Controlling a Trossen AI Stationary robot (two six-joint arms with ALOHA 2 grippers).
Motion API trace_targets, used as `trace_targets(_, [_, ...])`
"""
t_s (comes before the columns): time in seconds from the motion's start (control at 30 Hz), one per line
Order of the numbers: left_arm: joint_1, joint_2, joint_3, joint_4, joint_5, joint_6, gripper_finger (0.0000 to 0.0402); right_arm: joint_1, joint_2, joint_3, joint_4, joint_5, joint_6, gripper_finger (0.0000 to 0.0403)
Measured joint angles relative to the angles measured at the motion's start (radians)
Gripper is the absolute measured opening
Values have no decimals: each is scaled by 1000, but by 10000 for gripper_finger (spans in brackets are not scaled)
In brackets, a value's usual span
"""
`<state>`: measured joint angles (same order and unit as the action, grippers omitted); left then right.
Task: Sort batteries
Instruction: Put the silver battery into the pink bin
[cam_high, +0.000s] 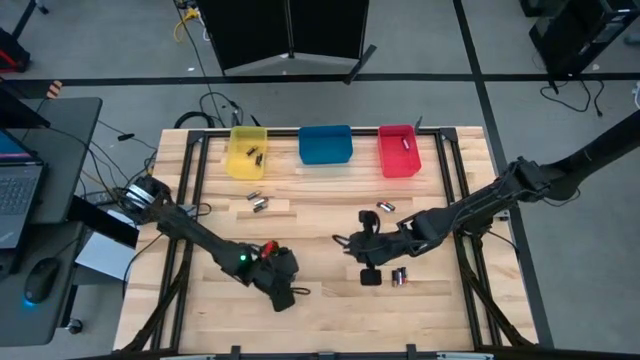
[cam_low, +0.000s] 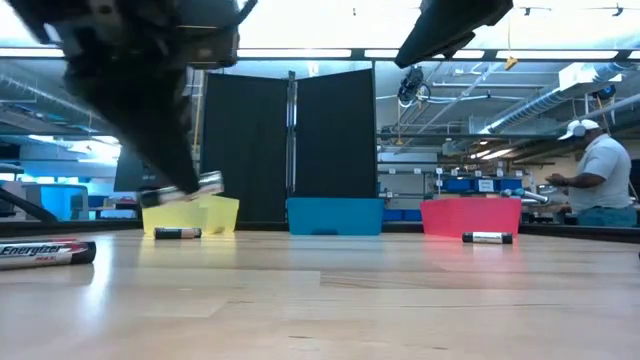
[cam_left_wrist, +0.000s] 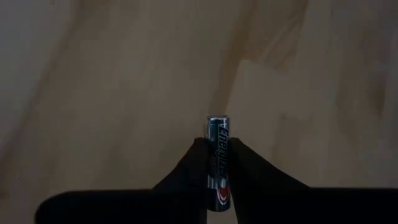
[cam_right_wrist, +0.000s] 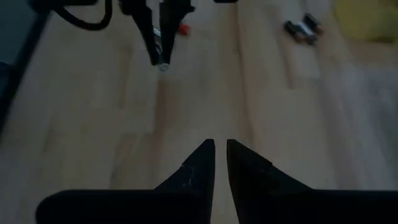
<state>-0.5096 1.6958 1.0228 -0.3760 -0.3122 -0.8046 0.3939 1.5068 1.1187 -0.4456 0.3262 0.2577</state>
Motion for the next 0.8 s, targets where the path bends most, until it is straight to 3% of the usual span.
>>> trace_targets(0.17, [78,-35,-2,108,-58,165,43,-16,-27,-5,-47,28,-31,38])
trace_targets(0.37, [178,-34,-97,395,-11,303,43,-67,-42,-146,67,-16,-41,14])
trace_targets(0.53, [253,-34,-243,755,118,378,43,-81,-89,-344,349,-53,-2,12])
trace_targets(0.8, [407,-35,-481,1468,272,438,42,-107,-103,-618,1010,-57,67,20])
